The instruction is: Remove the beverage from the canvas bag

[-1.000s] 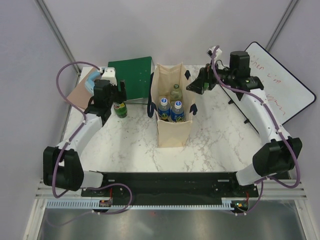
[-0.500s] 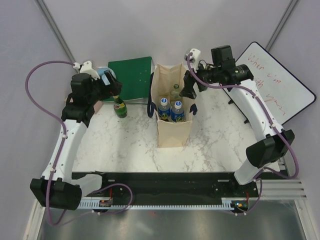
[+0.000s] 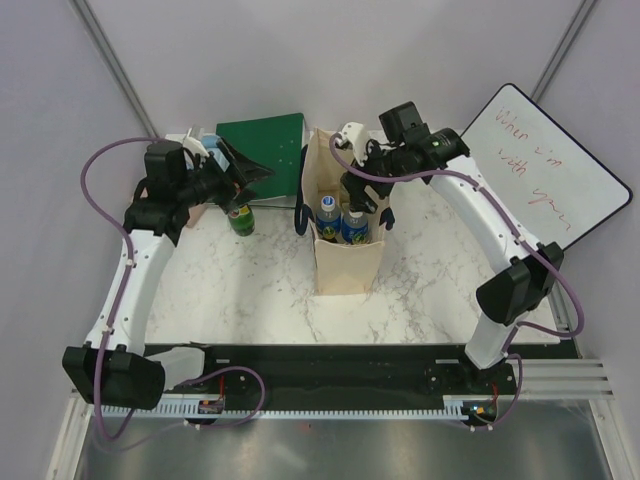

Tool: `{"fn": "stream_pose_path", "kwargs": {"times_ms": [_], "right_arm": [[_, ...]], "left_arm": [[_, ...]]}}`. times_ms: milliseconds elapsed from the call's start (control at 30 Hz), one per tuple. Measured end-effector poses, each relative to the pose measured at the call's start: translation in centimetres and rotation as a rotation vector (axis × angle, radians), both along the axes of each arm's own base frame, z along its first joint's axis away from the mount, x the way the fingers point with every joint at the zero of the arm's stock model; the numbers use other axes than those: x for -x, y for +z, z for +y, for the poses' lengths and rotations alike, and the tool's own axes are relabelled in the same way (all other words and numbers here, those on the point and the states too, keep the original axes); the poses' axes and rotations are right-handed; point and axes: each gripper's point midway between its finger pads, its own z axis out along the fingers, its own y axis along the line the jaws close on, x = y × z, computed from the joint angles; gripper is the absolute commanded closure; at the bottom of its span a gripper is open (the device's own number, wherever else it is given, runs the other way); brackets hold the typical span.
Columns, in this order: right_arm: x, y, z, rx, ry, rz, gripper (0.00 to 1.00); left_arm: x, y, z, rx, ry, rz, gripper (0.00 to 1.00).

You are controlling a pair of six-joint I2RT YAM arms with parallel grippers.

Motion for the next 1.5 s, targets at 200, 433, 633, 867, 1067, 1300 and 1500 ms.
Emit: {"fn": "stream_pose_path", "kwargs": {"times_ms": [200,433,633,867,1067,1300,1500], "right_arm": [[-0.1,-1.2,-0.3,0.063,-0.043,0.017,0.17],[-0.6,-3.3,0.0,0.138,-0.073,0.03,0.21],[-0.3,-4.4,0.9,0.186,-0.061,0.024,0.32],[-0.2,-4.9,0.8,0.225,-0.063,0.01,0.41],[0.3,-6.0,0.4,0.267,-0.06,0.027,0.41],[0.5,-6.2,0.3,0.28,-0.057,0.032,0.61],[0.6,-6.2,0.4,0.27,-0.042,0.035,1.0]], "left_arm": [[0.8,-0.2,-1.2,0.079,-0.057,0.066,0.08],[1.5,-1.9,-1.7,0.099,-0.099,0.109,0.09],[1.5,-1.9,-1.8,0.102,-0.106,0.106,0.11],[1.5,-1.9,-1.8,0.102,-0.106,0.104,0.11],[1.4,-1.8,-1.8,0.102,-0.107,0.101,0.11],[1.4,-1.8,-1.8,0.102,-0.107,0.1,0.11],[1.4,-1.8,-1.8,0.102,-0.107,0.1,0.11]]}}
